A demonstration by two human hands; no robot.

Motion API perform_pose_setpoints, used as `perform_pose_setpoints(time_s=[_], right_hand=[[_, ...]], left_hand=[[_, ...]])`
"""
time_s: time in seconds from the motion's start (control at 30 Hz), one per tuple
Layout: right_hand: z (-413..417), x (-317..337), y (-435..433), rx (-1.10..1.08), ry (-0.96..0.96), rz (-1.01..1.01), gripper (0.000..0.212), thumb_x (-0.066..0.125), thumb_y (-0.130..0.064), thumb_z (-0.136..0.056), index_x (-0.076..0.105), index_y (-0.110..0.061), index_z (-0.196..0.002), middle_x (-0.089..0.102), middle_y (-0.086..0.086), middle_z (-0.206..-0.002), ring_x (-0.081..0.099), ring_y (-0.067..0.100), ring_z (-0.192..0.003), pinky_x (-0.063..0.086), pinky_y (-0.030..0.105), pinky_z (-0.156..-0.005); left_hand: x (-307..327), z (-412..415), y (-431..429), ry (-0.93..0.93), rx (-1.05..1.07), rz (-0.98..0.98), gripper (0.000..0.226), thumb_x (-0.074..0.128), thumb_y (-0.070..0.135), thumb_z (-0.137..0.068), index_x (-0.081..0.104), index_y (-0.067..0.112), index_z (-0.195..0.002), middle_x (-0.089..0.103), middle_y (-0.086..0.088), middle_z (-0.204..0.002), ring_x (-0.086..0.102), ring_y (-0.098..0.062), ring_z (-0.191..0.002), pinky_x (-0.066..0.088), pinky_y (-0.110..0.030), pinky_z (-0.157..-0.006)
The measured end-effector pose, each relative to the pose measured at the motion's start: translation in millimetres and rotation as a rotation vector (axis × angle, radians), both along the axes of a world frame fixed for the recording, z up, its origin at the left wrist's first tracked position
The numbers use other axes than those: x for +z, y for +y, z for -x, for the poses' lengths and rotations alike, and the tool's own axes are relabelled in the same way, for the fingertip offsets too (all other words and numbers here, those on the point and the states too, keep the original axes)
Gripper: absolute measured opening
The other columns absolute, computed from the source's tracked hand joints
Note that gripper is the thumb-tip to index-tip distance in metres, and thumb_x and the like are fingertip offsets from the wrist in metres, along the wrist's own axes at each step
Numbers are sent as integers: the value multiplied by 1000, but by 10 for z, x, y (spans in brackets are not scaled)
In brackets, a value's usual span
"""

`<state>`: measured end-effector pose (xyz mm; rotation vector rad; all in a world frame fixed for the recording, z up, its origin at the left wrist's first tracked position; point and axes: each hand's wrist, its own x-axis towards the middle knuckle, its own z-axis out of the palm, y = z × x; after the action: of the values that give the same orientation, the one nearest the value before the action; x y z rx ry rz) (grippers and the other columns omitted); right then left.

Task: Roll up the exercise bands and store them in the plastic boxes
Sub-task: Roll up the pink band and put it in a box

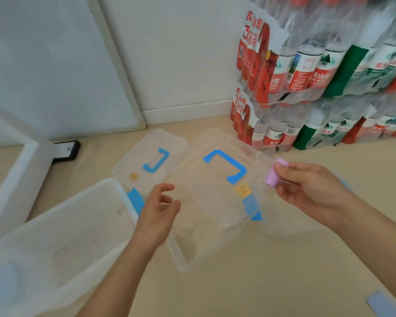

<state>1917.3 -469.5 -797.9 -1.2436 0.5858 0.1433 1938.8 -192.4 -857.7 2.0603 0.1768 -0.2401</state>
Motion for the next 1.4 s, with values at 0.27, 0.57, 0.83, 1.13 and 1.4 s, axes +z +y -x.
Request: perform_pose_setpoints(time_s=[0.27, 0.57, 0.83, 1.13, 1.4], right_hand=[[1, 72, -521, -48, -19, 207, 12, 62, -8, -87, 66, -5, -77, 68, 2, -57, 54, 15, -63, 44, 23, -67], [4, 647, -1616, 301, 1, 277, 29, 86, -24, -53, 75, -12, -78, 70, 6, -83, 61, 14, -74, 52, 19, -62], [247, 455, -2204, 142, -161, 89, 68, 97, -39, -23, 78, -14, -84, 73, 12, -95, 62, 20, -84, 53, 20, -69], [231, 82, -2212, -74, -271, 200, 30, 75, -38, -51, 75, -11, -62, 72, -2, -71, 61, 2, -81, 50, 14, -81], [258, -465, -2185, 169, 94, 454, 22, 65, -29, -87, 67, -10, -75, 63, -16, -106, 49, 22, -106, 36, 43, -91]], left_hand=[[-323, 387, 224, 15, -319, -1007, 36, 43, 25, -94, 45, 25, -130, 52, -4, -115, 63, -27, -97, 51, -37, -81], [457, -300, -753, 58, -231, -13, 48, 49, 39, -95, 40, 23, -139, 53, 1, -126, 56, -17, -109, 47, -34, -92], [1105, -431, -1348, 458, -463, 363, 26, 62, 21, -82, 65, 6, -102, 56, -5, -68, 60, -21, -55, 57, -32, -58], [803, -194, -1892, 351, -132, 373, 7, 46, 8, -96, 52, 12, -95, 71, -8, -81, 70, -19, -58, 50, -25, -54], [-191, 330, -2072, 383, 288, 582, 23, 36, 10, -100, 52, 5, -86, 65, -9, -78, 62, -19, -57, 46, -20, -46]])
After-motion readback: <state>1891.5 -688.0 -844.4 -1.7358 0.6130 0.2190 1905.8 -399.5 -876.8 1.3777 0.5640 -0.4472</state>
